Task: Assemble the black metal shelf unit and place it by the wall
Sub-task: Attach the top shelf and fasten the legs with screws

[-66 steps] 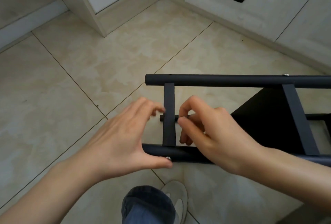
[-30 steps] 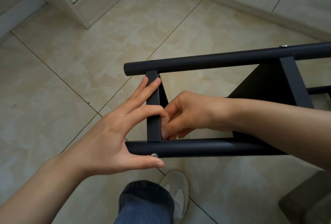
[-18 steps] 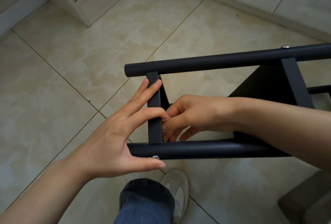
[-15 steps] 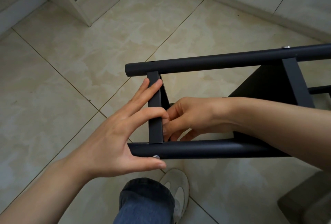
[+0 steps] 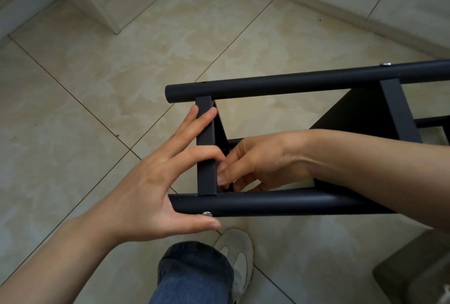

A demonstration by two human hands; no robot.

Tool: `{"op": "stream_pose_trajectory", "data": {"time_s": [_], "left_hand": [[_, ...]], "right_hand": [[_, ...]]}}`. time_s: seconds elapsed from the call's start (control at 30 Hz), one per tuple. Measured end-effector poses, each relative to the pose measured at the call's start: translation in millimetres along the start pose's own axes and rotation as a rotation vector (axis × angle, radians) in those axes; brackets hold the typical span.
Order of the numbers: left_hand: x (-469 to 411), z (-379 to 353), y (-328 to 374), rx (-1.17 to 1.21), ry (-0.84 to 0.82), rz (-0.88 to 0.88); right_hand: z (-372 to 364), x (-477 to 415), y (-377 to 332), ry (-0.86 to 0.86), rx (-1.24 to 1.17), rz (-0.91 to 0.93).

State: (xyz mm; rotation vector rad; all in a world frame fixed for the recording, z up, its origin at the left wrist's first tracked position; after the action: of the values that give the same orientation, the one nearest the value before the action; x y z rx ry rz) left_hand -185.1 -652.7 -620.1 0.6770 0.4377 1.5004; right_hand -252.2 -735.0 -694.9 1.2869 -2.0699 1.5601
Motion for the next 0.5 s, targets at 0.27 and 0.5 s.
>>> {"op": "stream_pose_trajectory", "data": {"time_s": [0.27, 0.5], "left_hand": [[-0.6, 0.4, 0.6, 0.004, -0.006, -0.003], [-0.2, -0.8, 0.2, 0.001, -0.009, -0.005]], "right_hand": [[-0.5, 1.0, 3.4, 0.003, -0.057, -0.037], [-1.1, 0.1, 0.8, 0.019, -0.006, -0.001]]}}
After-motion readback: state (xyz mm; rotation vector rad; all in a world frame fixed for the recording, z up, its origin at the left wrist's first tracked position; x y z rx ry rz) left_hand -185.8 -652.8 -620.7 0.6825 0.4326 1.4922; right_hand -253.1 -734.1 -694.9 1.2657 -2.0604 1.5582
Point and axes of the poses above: each hand's wrist, its own x-axis away from the middle knuckle, its own z-axis out of the back of the hand, y = z × x, the point moved 8 cm from there along -x, towards the middle knuckle, and after that the axes turned 12 degrees about -y, right-handed, at the moved point
